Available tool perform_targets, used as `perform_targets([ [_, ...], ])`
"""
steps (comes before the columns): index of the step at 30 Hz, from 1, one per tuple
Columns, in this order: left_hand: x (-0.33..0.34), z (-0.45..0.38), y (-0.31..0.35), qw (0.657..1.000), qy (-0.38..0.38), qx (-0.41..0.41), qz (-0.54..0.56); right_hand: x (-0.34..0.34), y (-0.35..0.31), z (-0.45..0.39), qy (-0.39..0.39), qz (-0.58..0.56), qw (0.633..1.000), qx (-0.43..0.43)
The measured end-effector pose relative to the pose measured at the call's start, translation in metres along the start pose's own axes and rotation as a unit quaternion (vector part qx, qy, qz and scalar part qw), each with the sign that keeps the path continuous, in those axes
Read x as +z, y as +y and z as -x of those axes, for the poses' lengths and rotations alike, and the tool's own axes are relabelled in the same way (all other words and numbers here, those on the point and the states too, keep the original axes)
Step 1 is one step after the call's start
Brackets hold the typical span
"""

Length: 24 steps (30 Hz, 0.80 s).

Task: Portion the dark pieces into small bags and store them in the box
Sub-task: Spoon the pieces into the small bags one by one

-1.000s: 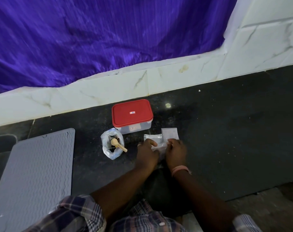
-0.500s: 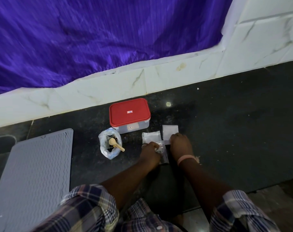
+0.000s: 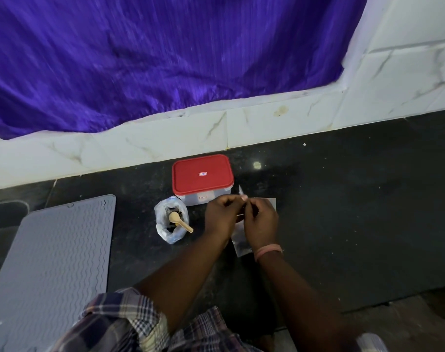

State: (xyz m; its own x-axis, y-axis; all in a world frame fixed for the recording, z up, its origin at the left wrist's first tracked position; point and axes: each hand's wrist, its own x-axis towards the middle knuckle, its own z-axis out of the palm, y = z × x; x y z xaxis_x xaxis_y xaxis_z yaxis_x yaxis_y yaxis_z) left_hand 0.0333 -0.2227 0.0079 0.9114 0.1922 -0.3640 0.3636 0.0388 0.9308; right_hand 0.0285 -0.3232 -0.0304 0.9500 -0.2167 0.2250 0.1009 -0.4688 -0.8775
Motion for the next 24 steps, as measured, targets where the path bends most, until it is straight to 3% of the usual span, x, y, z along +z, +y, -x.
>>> perform_targets([
  [6, -0.031, 0.005, 0.001, 0.999, 0.048, -0.017, -0.007, 0.012, -0.017, 0.012, -0.073, -0.066, 0.995, 0.008],
  [12, -0.064, 0.004, 0.005, 0.985, 0.069, 0.04, -0.152, 0.028, -0.028, 0.011, -0.023, -0.036, 0.999, 0.005],
  [16, -0.084, 0.006, 0.01, 0.965, 0.108, 0.095, -0.221, 0.032, -0.048, 0.005, -0.151, 0.009, 0.986, -0.071],
  [18, -0.092, 0.008, 0.018, 0.953, 0.126, 0.122, -0.245, 0.036, -0.063, 0.005, -0.164, 0.024, 0.98, -0.114],
  [21, -0.105, 0.008, 0.026, 0.953, 0.137, 0.137, -0.235, 0.047, -0.083, 0.001, -0.13, 0.022, 0.979, -0.152],
  [24, -0.125, 0.006, 0.031, 0.968, 0.117, 0.128, -0.182, 0.064, -0.094, 0.0, -0.138, -0.013, 0.981, -0.137],
])
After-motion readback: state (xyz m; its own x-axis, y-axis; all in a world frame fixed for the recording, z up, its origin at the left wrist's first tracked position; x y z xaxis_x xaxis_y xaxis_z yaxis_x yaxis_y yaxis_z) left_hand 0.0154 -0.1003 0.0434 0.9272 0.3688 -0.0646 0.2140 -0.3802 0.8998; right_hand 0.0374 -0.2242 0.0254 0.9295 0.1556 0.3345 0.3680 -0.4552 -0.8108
